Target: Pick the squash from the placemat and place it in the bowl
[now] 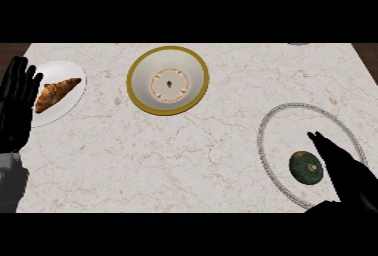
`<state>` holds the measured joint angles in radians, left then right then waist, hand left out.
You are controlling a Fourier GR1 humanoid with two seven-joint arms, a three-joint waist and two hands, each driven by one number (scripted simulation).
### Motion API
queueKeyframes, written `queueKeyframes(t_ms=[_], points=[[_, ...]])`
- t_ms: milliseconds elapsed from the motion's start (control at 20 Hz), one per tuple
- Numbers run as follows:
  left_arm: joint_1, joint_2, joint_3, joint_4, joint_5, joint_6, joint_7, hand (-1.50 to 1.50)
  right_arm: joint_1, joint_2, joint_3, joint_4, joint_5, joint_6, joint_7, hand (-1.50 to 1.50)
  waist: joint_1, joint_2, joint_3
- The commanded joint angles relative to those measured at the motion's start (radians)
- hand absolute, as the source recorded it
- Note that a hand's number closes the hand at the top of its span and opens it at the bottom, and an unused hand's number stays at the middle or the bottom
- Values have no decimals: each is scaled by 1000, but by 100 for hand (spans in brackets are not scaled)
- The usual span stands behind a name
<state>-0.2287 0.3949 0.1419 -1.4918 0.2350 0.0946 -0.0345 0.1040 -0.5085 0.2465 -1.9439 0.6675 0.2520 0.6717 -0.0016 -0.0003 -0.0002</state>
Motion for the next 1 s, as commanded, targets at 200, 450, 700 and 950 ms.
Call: queueKeyframes(t_ms=[200, 450, 700, 950], points=[[-8, -7, 45, 37, -23, -54, -19, 0, -70, 105, -15, 161, 87, 4, -61, -150, 1, 1, 0], [50, -52, 19, -88, -42, -33, 30, 0, -13, 130, -35, 205, 127, -22, -100, -150, 3, -1, 0], [-46, -72, 43, 28, -70, -13, 11, 0, -57, 173, -76, 260, 155, -17, -90, -150, -1, 0, 0], [-52, -88, 24, 22, -91, -15, 21, 0, -28, 103, -116, 312, 170, -87, -301, 150, -2, 0, 0]])
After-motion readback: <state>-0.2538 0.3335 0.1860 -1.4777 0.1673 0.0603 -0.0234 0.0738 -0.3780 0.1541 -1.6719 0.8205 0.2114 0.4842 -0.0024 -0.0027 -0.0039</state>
